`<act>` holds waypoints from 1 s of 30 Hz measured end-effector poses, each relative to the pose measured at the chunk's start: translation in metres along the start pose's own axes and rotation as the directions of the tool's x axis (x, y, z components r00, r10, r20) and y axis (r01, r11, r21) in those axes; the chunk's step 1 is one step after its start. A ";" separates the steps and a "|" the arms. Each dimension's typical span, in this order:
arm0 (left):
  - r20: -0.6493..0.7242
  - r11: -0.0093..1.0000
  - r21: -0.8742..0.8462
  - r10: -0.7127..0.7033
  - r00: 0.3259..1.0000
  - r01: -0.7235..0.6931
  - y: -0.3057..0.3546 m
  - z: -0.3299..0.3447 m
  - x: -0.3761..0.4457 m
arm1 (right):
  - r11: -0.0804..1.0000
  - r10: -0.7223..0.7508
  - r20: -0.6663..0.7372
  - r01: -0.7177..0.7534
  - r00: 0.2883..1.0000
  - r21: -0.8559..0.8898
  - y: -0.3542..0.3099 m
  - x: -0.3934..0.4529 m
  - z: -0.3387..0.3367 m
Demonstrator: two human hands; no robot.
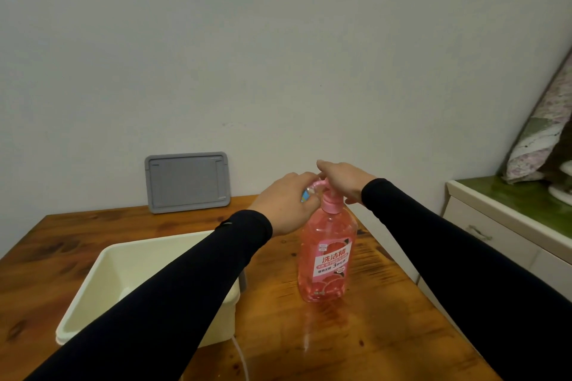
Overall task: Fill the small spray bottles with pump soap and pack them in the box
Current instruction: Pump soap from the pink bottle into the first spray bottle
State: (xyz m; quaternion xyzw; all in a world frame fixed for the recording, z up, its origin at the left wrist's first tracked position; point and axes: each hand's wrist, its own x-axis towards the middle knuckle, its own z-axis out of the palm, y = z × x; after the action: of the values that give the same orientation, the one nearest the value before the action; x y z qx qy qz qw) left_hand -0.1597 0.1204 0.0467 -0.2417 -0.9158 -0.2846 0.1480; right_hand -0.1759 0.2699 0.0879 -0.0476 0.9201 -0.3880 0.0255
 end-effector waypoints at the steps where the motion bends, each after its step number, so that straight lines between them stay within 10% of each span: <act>1: 0.002 1.000 -0.007 -0.006 1.000 0.007 -0.001 0.003 -0.002 | 1.000 -0.011 -0.001 0.011 1.000 -0.015 0.002 0.000 0.003; 30: -0.017 1.000 -0.011 0.005 1.000 -0.005 -0.001 0.001 0.002 | 1.000 0.016 0.002 -0.016 1.000 0.009 -0.003 -0.001 0.000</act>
State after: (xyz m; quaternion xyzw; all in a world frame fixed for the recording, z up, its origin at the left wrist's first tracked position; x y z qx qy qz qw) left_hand -0.1617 0.1211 0.0461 -0.2423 -0.9124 -0.2914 0.1550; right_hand -0.1747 0.2680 0.0902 -0.0406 0.9187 -0.3918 0.0297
